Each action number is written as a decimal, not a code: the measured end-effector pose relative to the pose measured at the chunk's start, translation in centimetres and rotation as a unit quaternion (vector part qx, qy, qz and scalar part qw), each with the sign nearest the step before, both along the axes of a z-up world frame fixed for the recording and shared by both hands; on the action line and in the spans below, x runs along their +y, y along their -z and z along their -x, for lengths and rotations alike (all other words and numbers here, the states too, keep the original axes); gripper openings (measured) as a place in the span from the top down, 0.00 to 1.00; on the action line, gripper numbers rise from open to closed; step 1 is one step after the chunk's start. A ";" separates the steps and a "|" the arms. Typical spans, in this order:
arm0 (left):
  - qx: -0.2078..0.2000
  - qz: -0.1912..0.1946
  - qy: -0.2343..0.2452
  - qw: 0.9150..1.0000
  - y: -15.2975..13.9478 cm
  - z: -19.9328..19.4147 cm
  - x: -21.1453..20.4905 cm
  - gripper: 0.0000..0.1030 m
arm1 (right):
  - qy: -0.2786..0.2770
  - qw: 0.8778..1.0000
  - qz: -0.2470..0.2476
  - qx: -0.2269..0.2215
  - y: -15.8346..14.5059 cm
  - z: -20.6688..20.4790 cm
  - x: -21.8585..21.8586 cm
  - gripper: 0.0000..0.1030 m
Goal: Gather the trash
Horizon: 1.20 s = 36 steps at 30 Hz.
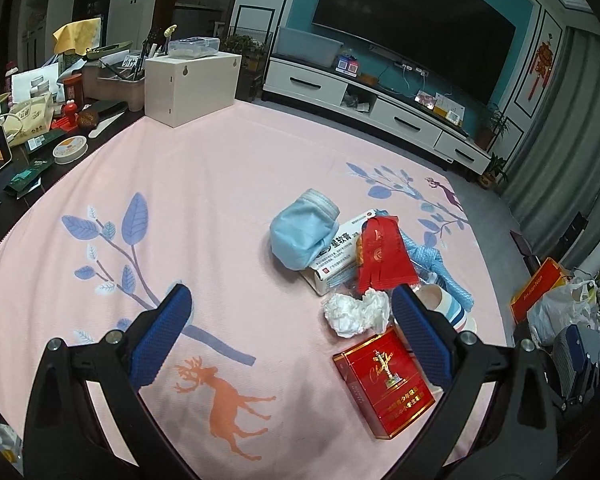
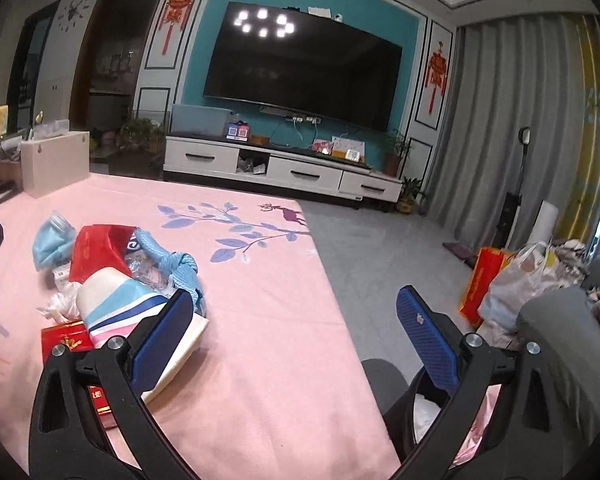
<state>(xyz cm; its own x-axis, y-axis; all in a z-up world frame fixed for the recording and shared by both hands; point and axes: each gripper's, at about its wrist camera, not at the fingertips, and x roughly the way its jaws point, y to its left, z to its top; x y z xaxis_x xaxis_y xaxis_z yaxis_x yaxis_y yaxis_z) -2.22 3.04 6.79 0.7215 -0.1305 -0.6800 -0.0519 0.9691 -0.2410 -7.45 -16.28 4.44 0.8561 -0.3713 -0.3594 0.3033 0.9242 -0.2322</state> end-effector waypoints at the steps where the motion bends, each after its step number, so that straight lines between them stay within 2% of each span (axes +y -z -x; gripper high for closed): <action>1: 0.000 0.001 0.000 1.000 0.0 0.0 0.0 0.03 | -0.003 1.000 -0.003 0.004 0.2 -0.1 0.0 0.03; 28: 0.017 -0.006 -0.008 1.000 0.5 -0.4 0.5 0.03 | 0.005 1.000 -0.010 0.023 0.6 -1.3 0.0 0.03; 36: 0.036 0.040 -0.026 0.998 1.1 -1.0 2.6 0.03 | 0.008 1.000 -0.012 0.027 0.8 -1.4 -0.1 0.03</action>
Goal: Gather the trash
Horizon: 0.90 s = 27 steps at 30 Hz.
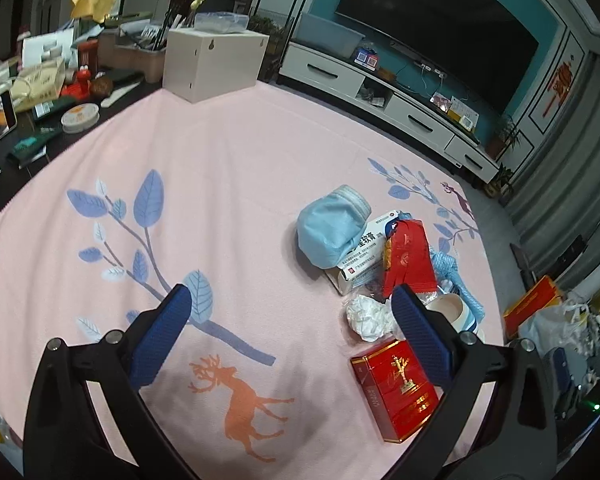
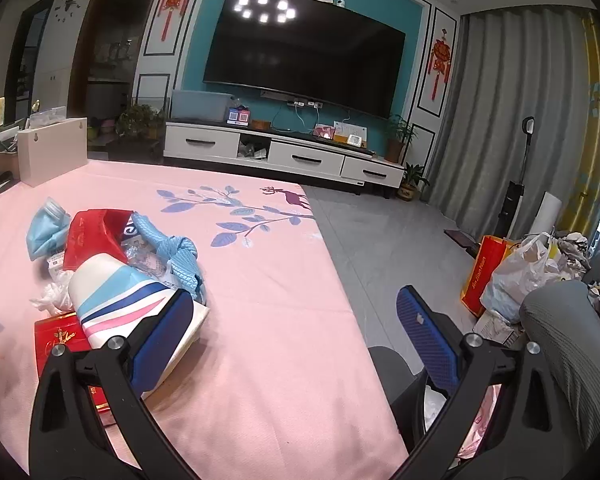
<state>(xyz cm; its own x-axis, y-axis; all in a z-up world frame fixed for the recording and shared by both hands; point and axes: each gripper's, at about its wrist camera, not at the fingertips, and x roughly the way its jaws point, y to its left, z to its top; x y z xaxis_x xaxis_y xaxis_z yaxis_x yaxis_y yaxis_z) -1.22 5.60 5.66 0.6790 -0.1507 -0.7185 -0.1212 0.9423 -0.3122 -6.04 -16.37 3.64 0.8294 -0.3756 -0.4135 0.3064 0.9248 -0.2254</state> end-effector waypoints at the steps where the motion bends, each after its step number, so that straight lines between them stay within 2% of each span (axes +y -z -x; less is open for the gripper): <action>1: 0.001 0.001 0.001 1.000 0.1 0.0 0.0 0.03 | 0.000 1.000 0.000 0.000 0.0 0.0 0.0 0.03; 25: 0.020 -0.031 0.019 0.999 0.7 -0.4 -1.4 0.03 | 0.007 1.000 -0.004 0.007 0.3 0.0 -0.3 0.03; 27: 0.018 -0.030 0.019 0.999 0.6 -0.4 -1.3 0.03 | 0.008 1.000 -0.015 0.018 0.3 -0.1 -0.5 0.03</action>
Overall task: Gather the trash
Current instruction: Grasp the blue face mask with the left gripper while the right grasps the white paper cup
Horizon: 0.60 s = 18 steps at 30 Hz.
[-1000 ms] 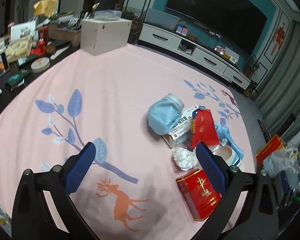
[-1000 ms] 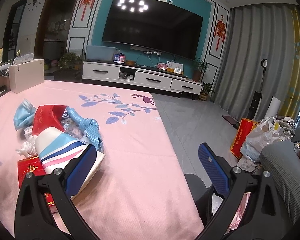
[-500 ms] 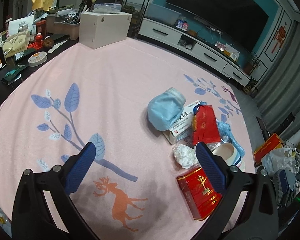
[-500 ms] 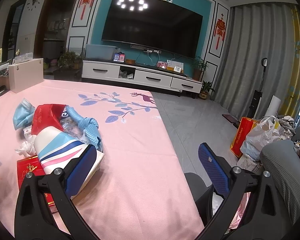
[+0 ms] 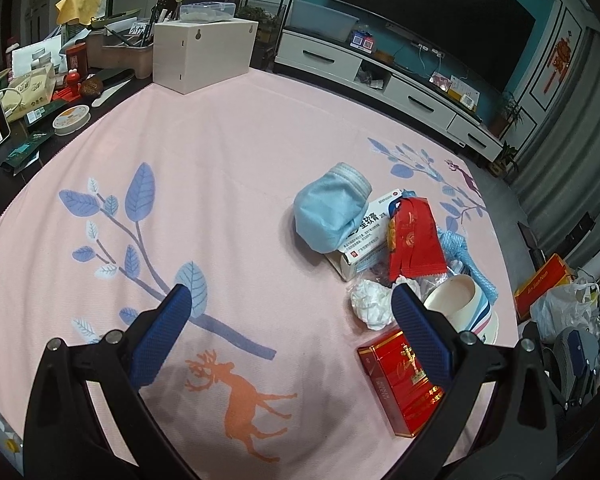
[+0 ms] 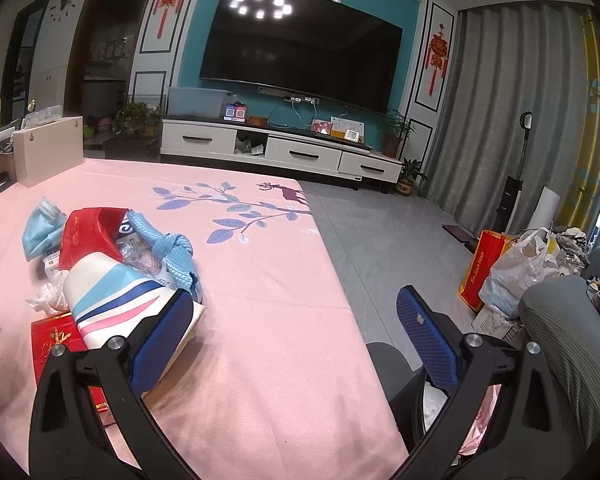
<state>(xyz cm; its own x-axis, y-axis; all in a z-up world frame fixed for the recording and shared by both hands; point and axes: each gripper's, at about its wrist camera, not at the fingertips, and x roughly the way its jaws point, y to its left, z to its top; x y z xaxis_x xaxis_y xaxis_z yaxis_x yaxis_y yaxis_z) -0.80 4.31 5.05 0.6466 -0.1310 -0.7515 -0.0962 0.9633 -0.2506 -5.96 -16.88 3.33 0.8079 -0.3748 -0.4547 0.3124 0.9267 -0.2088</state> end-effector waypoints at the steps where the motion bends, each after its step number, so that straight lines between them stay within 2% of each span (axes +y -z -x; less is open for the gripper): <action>1: -0.001 0.002 0.000 1.000 -0.1 0.0 0.0 0.03 | -0.002 1.000 -0.021 0.016 -0.1 -0.2 -0.3 0.03; 3: -0.003 0.011 0.003 1.000 0.0 -0.3 0.3 0.03 | -0.006 0.996 -0.079 0.032 -0.8 -0.2 -1.1 0.03; 6: 0.006 0.033 0.001 0.999 0.3 -1.5 0.8 0.03 | -0.011 0.976 -0.209 0.056 -1.9 -0.4 -2.4 0.03; 7: 0.004 0.040 0.005 0.999 0.2 -2.1 0.9 0.03 | -0.014 0.961 -0.266 0.072 -2.1 -0.8 -2.8 0.03; 10: -0.005 0.056 0.018 0.998 0.1 -3.9 0.9 0.03 | -0.020 0.916 -0.384 0.111 -1.7 -2.2 -2.9 0.03; 11: -0.003 0.063 0.015 0.998 0.5 -4.7 1.0 0.03 | -0.020 0.905 -0.407 0.119 -1.5 -2.8 -2.6 0.03; 12: 0.002 0.069 0.011 0.998 0.8 -5.2 1.1 0.03 | -0.017 0.899 -0.418 0.126 -1.3 -3.2 -2.1 0.03; 13: 0.008 0.075 0.008 0.997 1.3 -5.8 1.2 0.03 | -0.013 0.898 -0.420 0.130 -1.2 -3.7 -1.4 0.03; 15: 0.019 0.084 0.013 0.996 2.2 -7.2 1.1 0.04 | -0.007 0.908 -0.398 0.133 -1.2 -4.7 0.0 0.03; 17: 0.021 0.076 0.015 0.997 2.6 -8.2 0.8 0.06 | 0.004 0.917 -0.371 0.143 -0.6 -5.8 1.4 0.03; 18: 0.018 0.070 0.019 0.997 2.8 -8.7 0.7 0.07 | 0.005 0.917 -0.369 0.151 -0.1 -6.2 1.8 0.03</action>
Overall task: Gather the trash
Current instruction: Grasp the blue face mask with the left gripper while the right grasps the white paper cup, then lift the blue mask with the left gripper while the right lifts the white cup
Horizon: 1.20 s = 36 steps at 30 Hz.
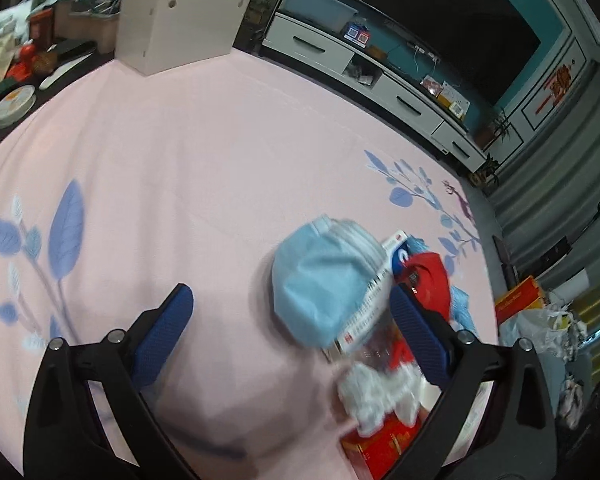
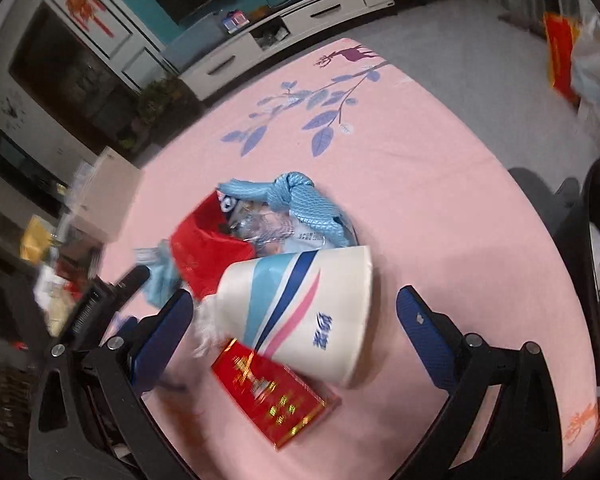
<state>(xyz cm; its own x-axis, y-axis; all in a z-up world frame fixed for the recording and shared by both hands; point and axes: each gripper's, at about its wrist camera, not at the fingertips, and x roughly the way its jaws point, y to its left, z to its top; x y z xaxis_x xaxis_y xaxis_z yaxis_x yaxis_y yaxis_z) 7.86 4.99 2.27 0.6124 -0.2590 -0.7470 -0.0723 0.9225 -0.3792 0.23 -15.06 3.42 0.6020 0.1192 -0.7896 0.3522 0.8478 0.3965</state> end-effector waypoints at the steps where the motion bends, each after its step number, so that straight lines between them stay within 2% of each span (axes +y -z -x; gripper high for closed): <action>1: -0.002 0.000 0.000 1.000 0.1 -0.2 -0.1 0.11 | -0.003 1.000 -0.001 0.004 0.3 -0.3 0.3 0.03; 4: 0.004 0.030 -0.001 1.000 0.9 -0.6 -0.1 0.14 | -0.009 1.000 0.011 0.016 1.4 -1.3 0.7 0.03; 5: 0.007 0.041 0.004 0.999 1.3 -0.9 -0.1 0.18 | -0.009 1.000 0.020 0.017 1.7 -1.4 0.7 0.03; 7: 0.033 0.064 0.015 0.997 2.2 -1.3 -0.4 0.20 | -0.015 0.999 0.036 0.021 2.1 -1.9 0.9 0.03; 8: 0.026 0.067 0.011 0.997 2.2 -1.2 -0.4 0.23 | -0.019 0.999 0.044 0.025 2.4 -2.2 0.9 0.03; 9: 0.020 0.067 0.011 0.997 2.1 -1.1 -0.5 0.28 | -0.021 0.998 0.047 0.027 2.5 -2.3 0.9 0.03; 11: 0.017 0.079 0.023 0.996 2.2 -1.1 -0.8 0.53 | -0.027 0.998 0.051 0.028 2.7 -2.3 0.9 0.03; 13: 0.020 0.090 0.026 0.995 2.5 -1.1 -0.9 0.70 | -0.030 0.998 0.048 0.024 2.8 -2.2 0.7 0.06; 14: 0.020 0.094 0.027 0.995 2.5 -1.1 -1.0 0.74 | -0.028 0.998 0.047 0.023 2.8 -2.1 0.5 0.06; 17: 0.030 0.096 0.036 0.994 1.9 -0.5 -1.1 0.79 | -0.032 0.998 0.043 0.015 2.7 -1.9 -0.1 0.07; 19: 0.020 0.112 0.031 0.993 0.8 0.4 -0.7 0.80 | -0.035 0.998 0.042 0.013 2.6 -1.6 -0.3 0.07; 25: -0.018 0.124 0.024 0.992 -2.1 3.8 0.0 0.80 | -0.041 0.999 0.023 -0.012 0.5 0.7 -1.6 0.07; 32: -0.041 0.120 0.018 0.992 -3.6 6.1 0.3 0.80 | -0.037 0.997 0.039 -0.064 -1.4 4.9 -3.6 0.07; 36: -0.035 0.123 0.013 0.992 -3.2 6.2 0.4 0.80 | -0.022 0.998 0.032 -0.057 -0.6 4.8 -4.7 0.07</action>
